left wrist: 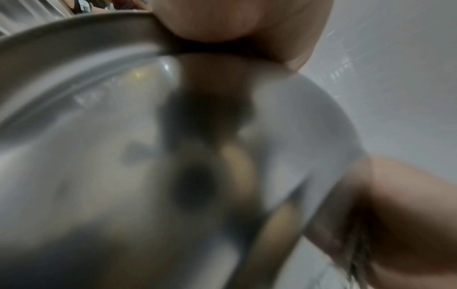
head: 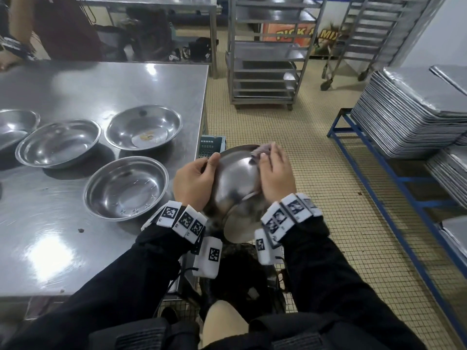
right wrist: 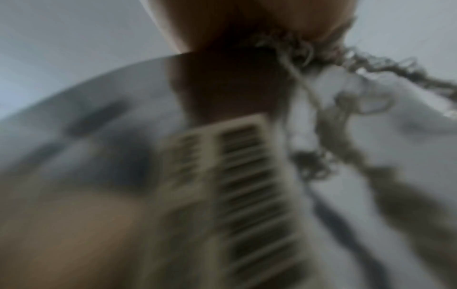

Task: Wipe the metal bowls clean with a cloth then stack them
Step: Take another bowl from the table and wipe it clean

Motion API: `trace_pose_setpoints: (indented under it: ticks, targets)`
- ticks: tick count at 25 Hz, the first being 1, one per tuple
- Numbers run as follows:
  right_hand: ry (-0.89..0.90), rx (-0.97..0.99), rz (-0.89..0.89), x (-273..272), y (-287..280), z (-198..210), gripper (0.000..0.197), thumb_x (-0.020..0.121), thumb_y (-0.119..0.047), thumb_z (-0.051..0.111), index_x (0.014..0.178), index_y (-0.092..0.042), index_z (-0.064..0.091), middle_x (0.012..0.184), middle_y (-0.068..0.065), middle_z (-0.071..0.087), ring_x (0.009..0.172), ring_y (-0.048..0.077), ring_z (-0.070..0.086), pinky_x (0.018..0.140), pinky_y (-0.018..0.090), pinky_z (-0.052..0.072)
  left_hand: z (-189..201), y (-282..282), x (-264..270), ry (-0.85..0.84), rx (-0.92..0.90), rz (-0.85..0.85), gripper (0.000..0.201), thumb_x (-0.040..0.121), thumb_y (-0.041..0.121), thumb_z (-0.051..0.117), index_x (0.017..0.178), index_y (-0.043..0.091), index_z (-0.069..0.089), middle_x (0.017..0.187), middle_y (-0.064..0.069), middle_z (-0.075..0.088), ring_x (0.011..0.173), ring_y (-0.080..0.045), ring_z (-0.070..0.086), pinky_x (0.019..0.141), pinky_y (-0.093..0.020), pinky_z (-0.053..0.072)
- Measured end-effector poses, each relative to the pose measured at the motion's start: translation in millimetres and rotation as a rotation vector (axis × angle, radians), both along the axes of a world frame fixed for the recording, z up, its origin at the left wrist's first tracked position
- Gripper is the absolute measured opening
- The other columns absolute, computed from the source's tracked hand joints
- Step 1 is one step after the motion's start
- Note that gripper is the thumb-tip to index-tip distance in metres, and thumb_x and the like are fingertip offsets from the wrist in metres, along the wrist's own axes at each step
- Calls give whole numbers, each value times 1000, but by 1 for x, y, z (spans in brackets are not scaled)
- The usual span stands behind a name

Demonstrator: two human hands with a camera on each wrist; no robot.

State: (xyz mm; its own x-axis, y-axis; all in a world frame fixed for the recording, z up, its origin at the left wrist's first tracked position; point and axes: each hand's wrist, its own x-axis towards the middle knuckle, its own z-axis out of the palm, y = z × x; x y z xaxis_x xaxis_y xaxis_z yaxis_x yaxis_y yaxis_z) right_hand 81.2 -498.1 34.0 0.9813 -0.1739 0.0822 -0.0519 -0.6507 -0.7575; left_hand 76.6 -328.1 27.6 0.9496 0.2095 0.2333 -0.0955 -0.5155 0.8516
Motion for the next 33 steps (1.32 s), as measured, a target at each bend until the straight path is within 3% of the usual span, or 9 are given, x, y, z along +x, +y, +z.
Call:
trace_pose_setpoints:
  ticks: [2,5,10,13,17,23,27,31,33]
  targets:
    - [84,292,-10,-7,-25,1,31,102,-36,30,122,-25,52,134,-2,45,123,17,40,106,37,29,-4,7,4,15,-59,-15,56,93,55,49,65,9,64,56,-10,57,53,-15,45,57,-39,42]
    - [138,446,-66,-28,-45,-13,25,101,-39,33,113,-30,53,113,-8,51,98,8,48,91,26,32,-9,14,5,41,-201,-75,37,93,48,54,67,27,70,60,-2,64,58,-13,53,62,-36,46]
    - [-74,427,-215,-38,-50,-35,19,100,-26,40,97,-19,57,97,-13,59,85,-12,51,78,10,41,-10,11,8,96,-100,-217,21,99,34,49,93,25,67,84,8,67,81,-11,61,83,-37,50]
    - [-189,267,-204,-36,-48,-33,16,99,-24,41,96,-16,55,91,-10,60,85,-1,55,73,2,35,3,-2,11,89,-45,-329,24,101,28,45,115,15,60,102,3,64,96,-14,59,92,-36,48]
    - [-368,53,-157,-31,-35,-32,23,96,-24,42,96,-5,55,96,9,59,89,17,52,74,7,35,15,-12,13,-133,273,-423,27,95,36,54,113,19,66,108,4,67,99,-15,59,89,-36,46]
    - [-364,84,-71,-33,-17,-30,24,99,-21,37,106,-5,55,104,5,58,99,18,53,91,30,44,24,-1,20,-178,358,-392,21,94,34,58,85,19,69,69,7,64,64,-12,57,61,-30,45]
    - [-480,41,8,-50,3,-24,42,96,-11,45,137,-5,43,130,10,36,118,14,43,102,10,35,22,7,22,-128,347,-264,29,95,40,54,80,18,66,60,5,60,57,-15,54,56,-28,40]
    - [-579,-9,-11,-51,20,-14,36,95,-31,45,129,-16,48,124,1,49,118,23,51,94,43,49,23,-2,17,-67,250,-178,43,97,39,51,66,9,53,53,-2,53,53,-18,48,53,-31,35]
    - [-543,-25,-55,-37,13,-3,32,95,-35,44,114,-14,58,120,2,60,124,25,49,97,46,46,21,-7,12,-46,214,-159,46,97,40,50,65,6,53,53,-4,53,54,-20,48,54,-34,35]
